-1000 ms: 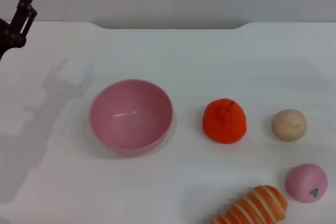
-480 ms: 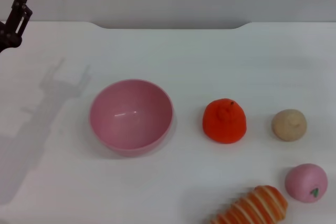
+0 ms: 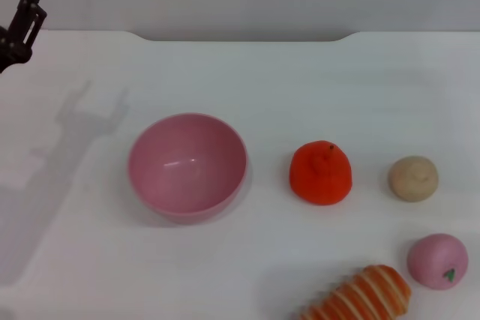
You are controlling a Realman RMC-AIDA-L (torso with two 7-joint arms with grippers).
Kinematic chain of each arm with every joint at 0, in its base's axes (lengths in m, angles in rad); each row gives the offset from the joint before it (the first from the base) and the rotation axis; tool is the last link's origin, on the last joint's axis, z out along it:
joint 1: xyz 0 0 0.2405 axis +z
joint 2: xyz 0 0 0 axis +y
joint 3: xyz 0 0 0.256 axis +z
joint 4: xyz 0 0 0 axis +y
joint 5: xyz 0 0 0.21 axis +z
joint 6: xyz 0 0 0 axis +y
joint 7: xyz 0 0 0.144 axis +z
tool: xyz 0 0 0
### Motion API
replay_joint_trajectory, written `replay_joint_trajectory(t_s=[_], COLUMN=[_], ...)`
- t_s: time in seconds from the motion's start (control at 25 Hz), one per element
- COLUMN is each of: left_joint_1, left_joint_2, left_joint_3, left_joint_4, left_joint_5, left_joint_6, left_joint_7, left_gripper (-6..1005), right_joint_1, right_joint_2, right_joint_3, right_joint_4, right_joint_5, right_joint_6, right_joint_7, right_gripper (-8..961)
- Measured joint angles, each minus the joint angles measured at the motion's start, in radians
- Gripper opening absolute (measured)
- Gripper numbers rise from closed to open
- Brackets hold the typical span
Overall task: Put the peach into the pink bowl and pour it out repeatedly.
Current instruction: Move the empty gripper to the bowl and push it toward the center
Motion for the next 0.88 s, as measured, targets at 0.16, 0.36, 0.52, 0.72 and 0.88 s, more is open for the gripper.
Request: replay_joint_trajectory(t_s=[0.16, 0.36, 0.52, 0.72, 0.88], left_joint_1=[-0.006, -0.008, -0.011, -0.034, -0.035], left_joint_2=[0.008, 0.029, 0.068, 0.117, 0.12], left_joint_3=[0.01, 0.015, 0.015, 0.001, -0.009], left_joint_4=[0.017, 0.111, 0.236, 0.389, 0.419], left_joint_5=[0.014, 0.116, 0.262, 0.472, 0.505], left_joint_6=[0.021, 0.06, 0.091, 0.075, 0.053], left_joint_7=[-0.08, -0.291, -0.564, -0.852, -0.89], left_gripper=[655, 651, 648, 643, 640], right_joint_1=[0.0, -0.01, -0.039, -0.068, -0.075], right_joint_2=[-0.001, 0.0, 0.003, 0.008, 0.009], right_joint_3=[0.0, -0.013, -0.043, -0.063, -0.073], right_joint_4=[-0.009, -0.008, 0.0, 0.029, 0.051], right_joint_5=[-0.012, -0.016, -0.016, -0.016, -0.016], right_joint_6=[0.0, 0.001, 0.001, -0.004, -0.009], right_joint_7=[0.009, 0.045, 0.095, 0.11, 0.11], right_gripper=[656, 655, 655, 656, 656])
